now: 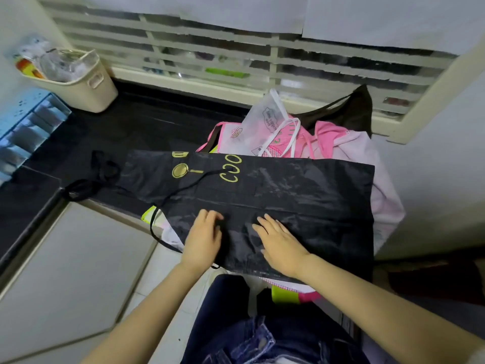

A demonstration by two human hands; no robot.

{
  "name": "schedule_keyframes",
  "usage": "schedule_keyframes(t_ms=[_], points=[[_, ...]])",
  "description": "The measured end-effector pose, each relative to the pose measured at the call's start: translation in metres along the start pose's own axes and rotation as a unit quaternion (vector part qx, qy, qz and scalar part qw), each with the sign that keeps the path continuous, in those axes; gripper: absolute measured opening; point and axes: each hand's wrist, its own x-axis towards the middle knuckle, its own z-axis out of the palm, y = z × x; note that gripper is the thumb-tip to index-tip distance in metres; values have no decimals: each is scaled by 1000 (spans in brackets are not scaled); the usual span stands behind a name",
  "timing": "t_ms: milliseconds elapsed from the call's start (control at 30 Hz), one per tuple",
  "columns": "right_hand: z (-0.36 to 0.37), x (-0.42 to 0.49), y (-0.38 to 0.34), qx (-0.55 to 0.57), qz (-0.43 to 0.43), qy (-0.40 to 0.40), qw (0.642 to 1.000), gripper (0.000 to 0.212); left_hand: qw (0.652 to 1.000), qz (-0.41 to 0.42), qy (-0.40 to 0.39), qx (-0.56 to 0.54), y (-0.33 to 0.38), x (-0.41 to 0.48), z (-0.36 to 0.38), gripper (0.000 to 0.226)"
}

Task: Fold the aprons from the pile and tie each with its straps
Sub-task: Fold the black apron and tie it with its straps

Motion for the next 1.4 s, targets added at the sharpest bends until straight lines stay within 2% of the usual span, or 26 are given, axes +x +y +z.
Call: schedule_keyframes(t_ms=[100, 167, 233, 300, 367, 433, 600, 733, 900, 933, 1000, 1067, 1100, 1200, 1267, 1400], points=[[-7, 28, -12, 1, 19, -24, 1000, 61, 995, -80, 56, 36, -37, 21, -30, 31], [-11, 44, -20, 11, 31, -54, 998, 61, 990, -118, 63, 42, -56, 34, -46, 43], [-11, 56, -28, 31, 55, -84, 994, 61, 988, -150, 37, 12, -72, 46, -57, 55], [-10, 64, -35, 30, 82, -108, 990, 63, 984, -178, -19, -5, -86, 58, -61, 57], [-7, 68, -43, 10, 106, -119, 987, 64, 983, -172, -71, -4, -98, 68, -63, 40], [-5, 71, -49, -10, 126, -118, 985, 65, 986, -151, -77, -8, -99, 72, -66, 12], [3, 81, -61, -50, 172, -111, 978, 75, 994, -95, -53, 34, -102, 57, -76, 31], [6, 86, -67, -59, 190, -106, 974, 79, 975, -108, -154, 119, -142, 20, -66, 26], [4, 88, -72, -58, 202, -103, 972, 88, 916, -200, -291, 189, -169, -16, -48, 22], [4, 88, -73, -58, 202, -101, 972, 89, 911, -213, -291, 200, -168, -17, -46, 20], [5, 85, -73, -49, 197, -89, 975, 87, 939, -211, -212, 171, -156, -13, -47, 24], [7, 80, -73, -19, 188, -60, 980, 83, 976, -186, -99, 48, -134, -7, -50, 12], [9, 76, -72, -3, 178, -35, 983, 78, 982, -174, -70, -2, -120, -4, -52, 6], [16, 60, -71, 31, 123, 58, 990, 58, 982, -153, -78, -73, -88, -2, -44, 13], [19, 48, -75, 62, 95, 79, 990, 49, 976, -165, -78, -117, -75, -5, -35, 17], [29, 23, -79, 22, 53, -7, 998, 66, 953, -199, -39, -226, -61, -10, -28, 14]])
